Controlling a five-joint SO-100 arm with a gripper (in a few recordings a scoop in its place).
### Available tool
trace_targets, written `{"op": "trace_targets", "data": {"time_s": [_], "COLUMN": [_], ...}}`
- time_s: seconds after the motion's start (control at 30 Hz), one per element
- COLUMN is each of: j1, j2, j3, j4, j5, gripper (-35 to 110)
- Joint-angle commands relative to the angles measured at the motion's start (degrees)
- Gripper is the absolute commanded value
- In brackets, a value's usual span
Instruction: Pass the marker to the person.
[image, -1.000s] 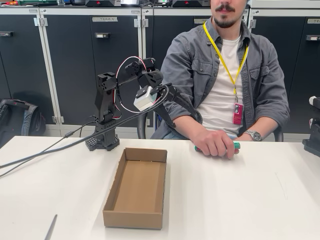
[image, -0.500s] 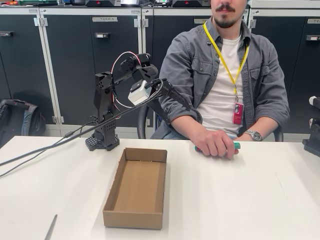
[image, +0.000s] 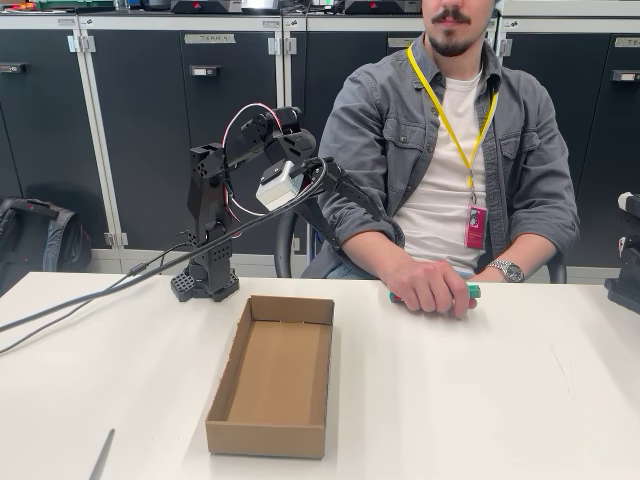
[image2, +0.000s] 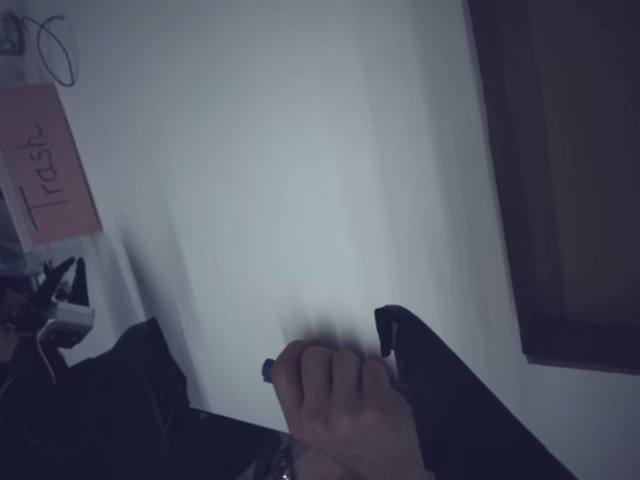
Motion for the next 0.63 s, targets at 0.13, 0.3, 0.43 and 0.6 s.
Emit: {"op": "trace_targets", "data": {"time_s": [0.13,0.3,0.43,0.6], "j1": [-0.7,-0.9,-0.9,-0.7], "j2": [3.6,3.6,3.8,4.0], "j3": [-1.2,-1.2,-0.6,-1.1], "j4": [0.5,-0.1,-1.2,-1.8], "j5": [-1.4,-2.6,-3.5,-3.5], "gripper": [47,47,47,47]}}
